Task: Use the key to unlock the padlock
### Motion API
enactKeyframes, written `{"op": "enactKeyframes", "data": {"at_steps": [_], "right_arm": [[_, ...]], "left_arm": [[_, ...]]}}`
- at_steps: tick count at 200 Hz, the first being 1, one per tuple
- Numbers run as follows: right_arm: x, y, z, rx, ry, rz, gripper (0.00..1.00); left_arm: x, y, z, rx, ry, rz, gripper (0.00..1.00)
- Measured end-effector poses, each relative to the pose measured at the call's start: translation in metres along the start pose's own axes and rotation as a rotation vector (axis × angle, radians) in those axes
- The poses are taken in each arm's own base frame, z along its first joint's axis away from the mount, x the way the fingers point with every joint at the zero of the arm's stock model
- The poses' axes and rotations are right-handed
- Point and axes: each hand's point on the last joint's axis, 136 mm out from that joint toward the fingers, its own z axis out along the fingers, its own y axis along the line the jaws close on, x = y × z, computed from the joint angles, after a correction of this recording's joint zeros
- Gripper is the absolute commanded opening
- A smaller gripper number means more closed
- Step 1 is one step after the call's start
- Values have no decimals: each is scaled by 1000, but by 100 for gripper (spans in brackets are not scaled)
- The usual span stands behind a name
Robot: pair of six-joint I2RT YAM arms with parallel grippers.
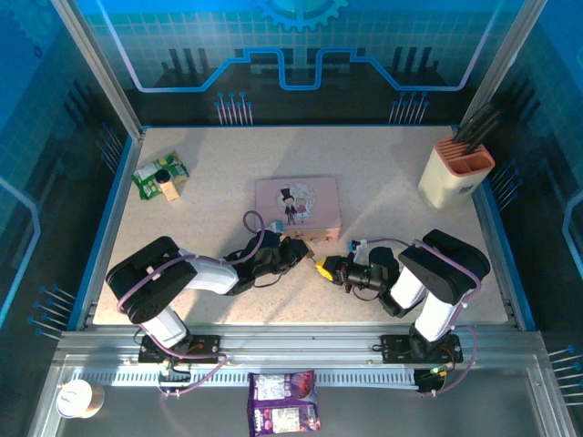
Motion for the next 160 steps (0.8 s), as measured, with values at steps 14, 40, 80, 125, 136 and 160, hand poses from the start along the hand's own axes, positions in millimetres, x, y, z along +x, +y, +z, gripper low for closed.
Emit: {"op": "enactKeyframes", "data": {"at_steps": [14, 40, 80, 125, 136, 160], "right_arm": [[0, 0, 0, 0, 0, 1, 0], [0, 0, 0, 0, 0, 4, 0], [0, 0, 0, 0, 0, 8, 0], [0, 0, 0, 0, 0, 11, 0], [0, 0, 0, 0, 0, 11, 0], [0, 0, 0, 1, 0, 11, 0]], "left_arm": [[0, 0, 0, 0, 0, 1, 11], [0, 0, 0, 0, 0, 0, 11], [0, 0, 0, 0, 0, 1, 11], [0, 0, 0, 0, 0, 1, 11], [0, 0, 0, 0, 0, 1, 11], [0, 0, 0, 0, 0, 1, 11]]}}
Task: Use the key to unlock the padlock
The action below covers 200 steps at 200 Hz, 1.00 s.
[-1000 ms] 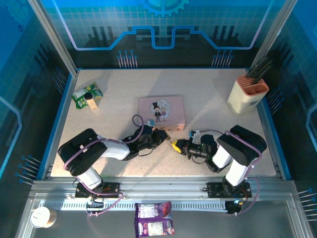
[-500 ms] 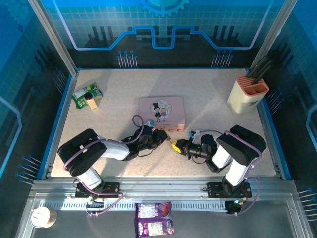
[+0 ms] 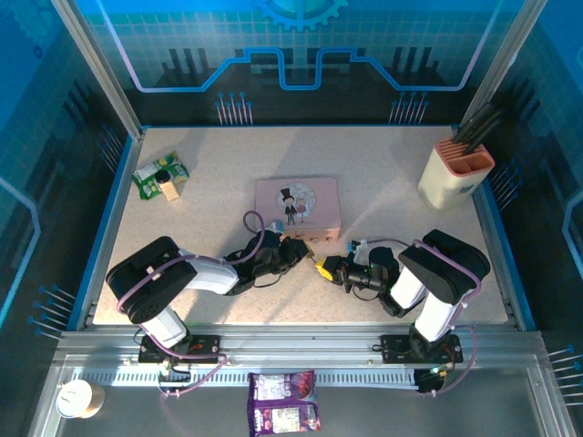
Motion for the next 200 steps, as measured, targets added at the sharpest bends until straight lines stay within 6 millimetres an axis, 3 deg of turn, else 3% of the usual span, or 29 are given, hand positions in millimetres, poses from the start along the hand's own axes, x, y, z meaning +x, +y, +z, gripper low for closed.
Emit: {"op": "enactKeyframes", "data": {"at_steps": [200], "right_arm": [[0, -1, -4, 0, -10, 2, 0]], "left_arm": [[1, 0, -1, -1, 1, 2, 11]]}}
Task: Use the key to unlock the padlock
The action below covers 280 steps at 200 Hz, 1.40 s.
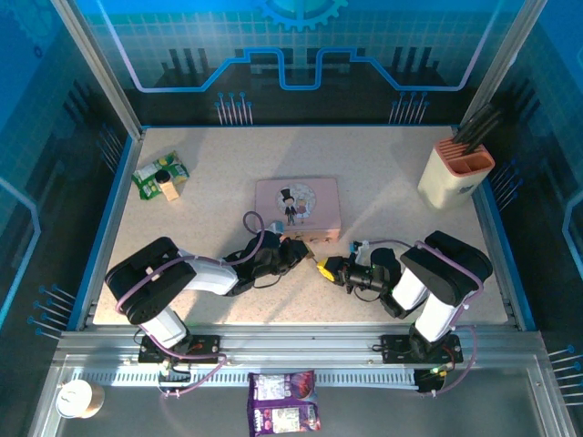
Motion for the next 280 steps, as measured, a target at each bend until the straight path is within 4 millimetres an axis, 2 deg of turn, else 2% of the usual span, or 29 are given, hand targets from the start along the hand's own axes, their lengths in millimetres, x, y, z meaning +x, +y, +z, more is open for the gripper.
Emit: {"op": "enactKeyframes", "data": {"at_steps": [203, 249, 280], "right_arm": [[1, 3, -6, -14, -11, 7, 0], [11, 7, 0, -18, 17, 5, 0], [10, 10, 3, -27, 11, 6, 0]], "left_arm": [[2, 1, -2, -9, 5, 1, 11], [2, 2, -4, -11, 5, 1, 11], [3, 2, -4, -13, 2, 3, 11]]}}
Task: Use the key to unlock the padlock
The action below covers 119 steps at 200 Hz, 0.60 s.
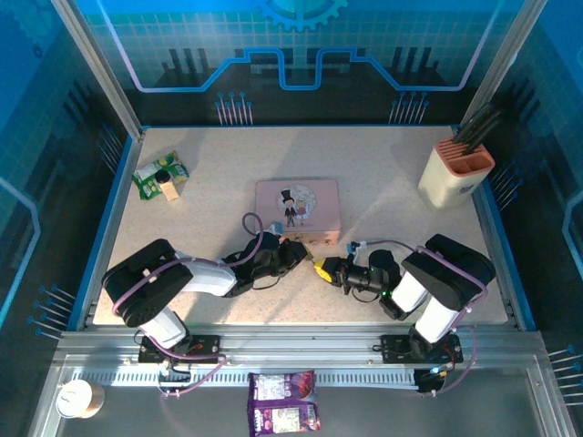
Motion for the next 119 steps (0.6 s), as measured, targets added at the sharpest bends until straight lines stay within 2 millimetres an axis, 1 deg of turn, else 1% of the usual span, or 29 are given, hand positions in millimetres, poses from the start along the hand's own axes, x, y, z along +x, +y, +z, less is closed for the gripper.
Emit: {"op": "enactKeyframes", "data": {"at_steps": [119], "right_arm": [[-3, -4, 1, 9, -14, 21, 0]], "left_arm": [[2, 1, 0, -4, -4, 6, 11]]}}
